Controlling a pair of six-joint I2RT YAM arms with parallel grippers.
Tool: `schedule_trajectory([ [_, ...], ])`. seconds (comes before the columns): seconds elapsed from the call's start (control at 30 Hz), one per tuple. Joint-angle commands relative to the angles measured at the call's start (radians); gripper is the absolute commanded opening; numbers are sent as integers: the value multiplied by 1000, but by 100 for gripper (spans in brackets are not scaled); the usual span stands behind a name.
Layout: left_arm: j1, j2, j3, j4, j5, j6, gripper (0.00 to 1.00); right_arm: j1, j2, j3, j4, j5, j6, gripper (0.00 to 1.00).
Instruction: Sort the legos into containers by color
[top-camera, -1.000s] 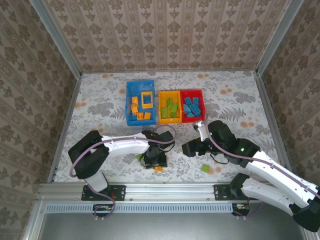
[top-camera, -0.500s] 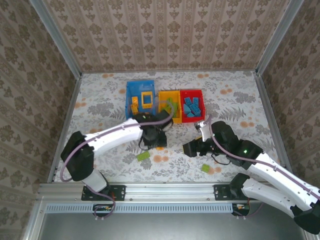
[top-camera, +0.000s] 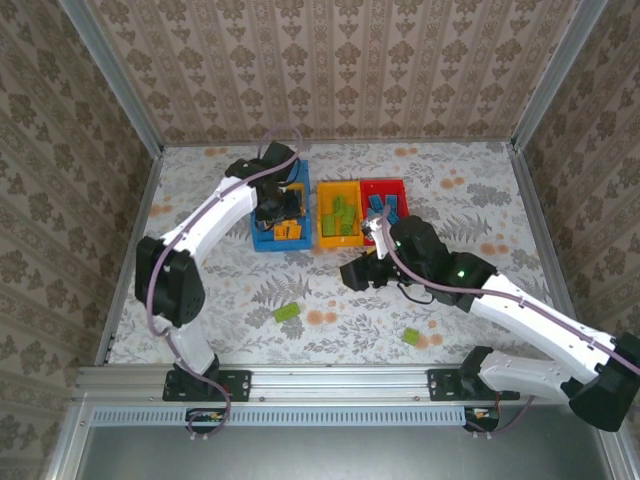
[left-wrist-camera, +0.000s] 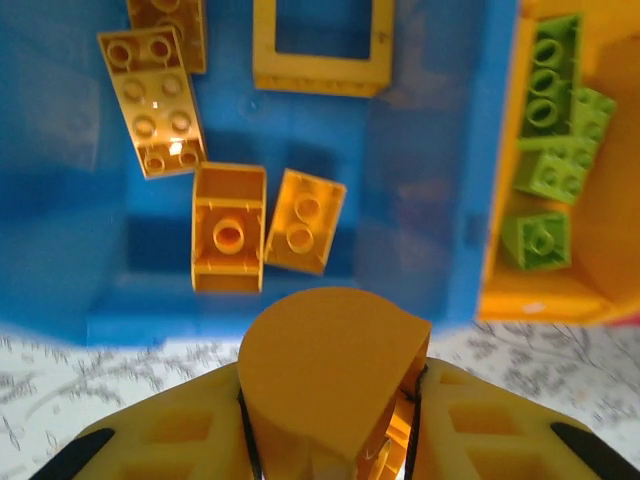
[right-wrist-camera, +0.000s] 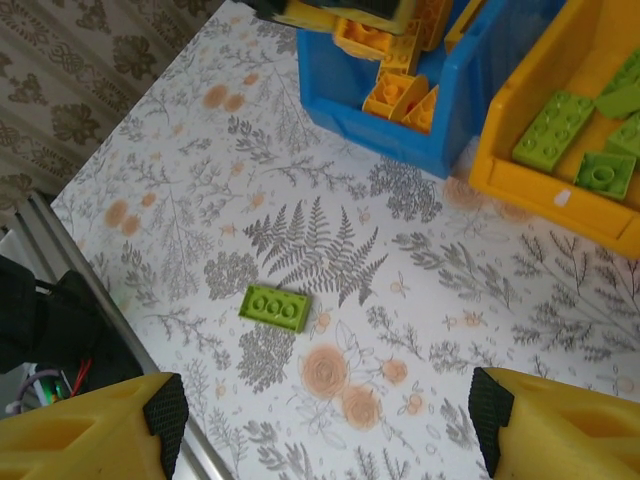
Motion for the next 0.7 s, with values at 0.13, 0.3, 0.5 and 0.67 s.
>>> schedule_trajectory([
  [0.13, 42, 181, 151, -31, -4, 101, 32, 10, 31, 29, 43, 54, -12, 77],
  [0.3, 48, 248, 173, -26, 4, 110, 34, 11, 33, 16, 53, 69, -3, 77],
  [0.5, 59, 290, 167, -26, 10, 117, 39, 11, 46, 13, 53, 76, 2, 78],
  [0.67, 61, 279, 165, -30, 7, 116, 51, 10, 49, 11, 24, 95, 2, 78],
])
